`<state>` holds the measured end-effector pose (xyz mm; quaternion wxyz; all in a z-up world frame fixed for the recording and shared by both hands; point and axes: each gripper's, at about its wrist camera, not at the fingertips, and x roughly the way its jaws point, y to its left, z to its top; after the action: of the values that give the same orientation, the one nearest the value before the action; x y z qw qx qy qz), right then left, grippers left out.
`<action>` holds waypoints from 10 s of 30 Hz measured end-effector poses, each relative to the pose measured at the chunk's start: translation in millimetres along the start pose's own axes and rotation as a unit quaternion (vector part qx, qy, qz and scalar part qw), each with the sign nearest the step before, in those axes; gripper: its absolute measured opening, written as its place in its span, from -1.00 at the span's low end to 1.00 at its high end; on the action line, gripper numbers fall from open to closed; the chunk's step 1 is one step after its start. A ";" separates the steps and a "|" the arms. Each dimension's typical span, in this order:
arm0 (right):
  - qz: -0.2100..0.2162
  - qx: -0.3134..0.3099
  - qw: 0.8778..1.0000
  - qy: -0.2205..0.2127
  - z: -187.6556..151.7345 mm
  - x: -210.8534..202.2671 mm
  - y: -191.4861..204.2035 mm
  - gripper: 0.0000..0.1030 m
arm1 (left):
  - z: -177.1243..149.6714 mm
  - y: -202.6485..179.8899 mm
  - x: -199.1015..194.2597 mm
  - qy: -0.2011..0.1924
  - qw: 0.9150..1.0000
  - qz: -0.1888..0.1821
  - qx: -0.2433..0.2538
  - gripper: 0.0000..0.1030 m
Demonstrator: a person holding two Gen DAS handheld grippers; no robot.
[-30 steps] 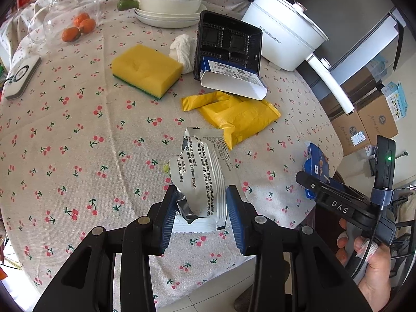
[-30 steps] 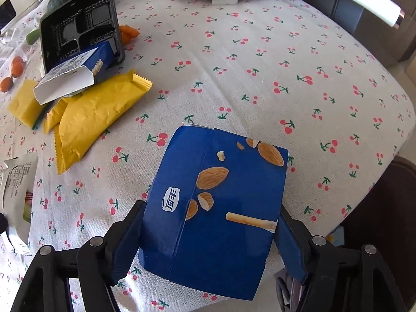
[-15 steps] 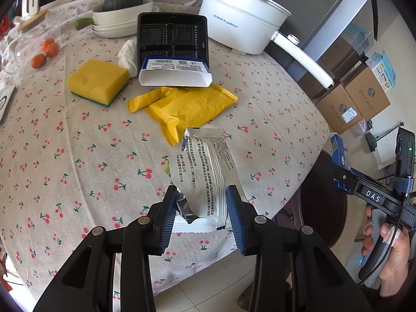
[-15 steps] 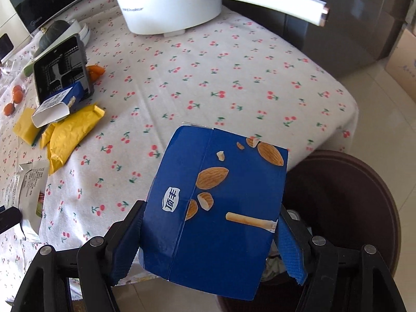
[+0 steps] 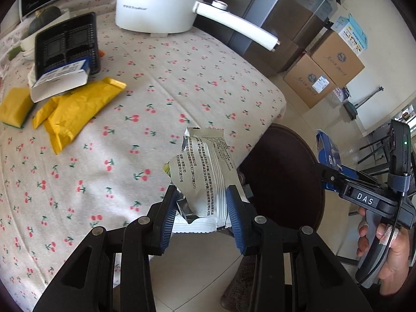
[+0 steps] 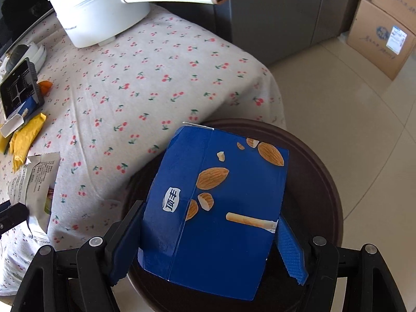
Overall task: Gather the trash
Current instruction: 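Hold both items over the brown bin and open both grippers to drop them, then grasp the yellow snack bag with the right gripper while the left gripper grasps the blue-and-white barcode box, then carry the yellow bag and barcode box over the bin and open both grippers, then move the right gripper to the black plastic tray and grasp its rim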
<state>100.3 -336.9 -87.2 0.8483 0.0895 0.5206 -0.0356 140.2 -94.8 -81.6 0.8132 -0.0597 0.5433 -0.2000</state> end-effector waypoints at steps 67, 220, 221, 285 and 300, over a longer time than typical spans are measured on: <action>0.035 -0.119 0.992 -0.005 35.2 20.0 160.4 0.76 | -13.8 172.2 -78.2 -0.061 0.977 0.190 -0.080 0.95; -0.004 0.028 1.000 -0.014 -35.7 -23.4 -88.0 -0.15 | -22.8 -103.4 45.6 -0.038 0.981 0.069 0.178 1.00; -0.003 0.026 1.000 -0.014 -35.4 -23.0 -85.7 -0.14 | -22.2 -100.9 44.8 -0.038 0.981 0.070 0.175 1.00; 0.081 -0.167 0.982 -0.020 71.8 88.5 297.4 0.66 | 11.0 281.5 -91.3 -0.113 0.928 0.285 -0.211 1.00; 0.072 -0.191 0.979 -0.030 76.0 119.9 338.0 0.12 | 6.0 299.4 -74.1 -0.067 0.929 0.230 -0.283 1.00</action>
<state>273.5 -15.6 -121.5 0.8655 -0.0375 0.4841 0.1232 199.2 206.7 -109.7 0.8208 -0.1744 0.5202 0.1588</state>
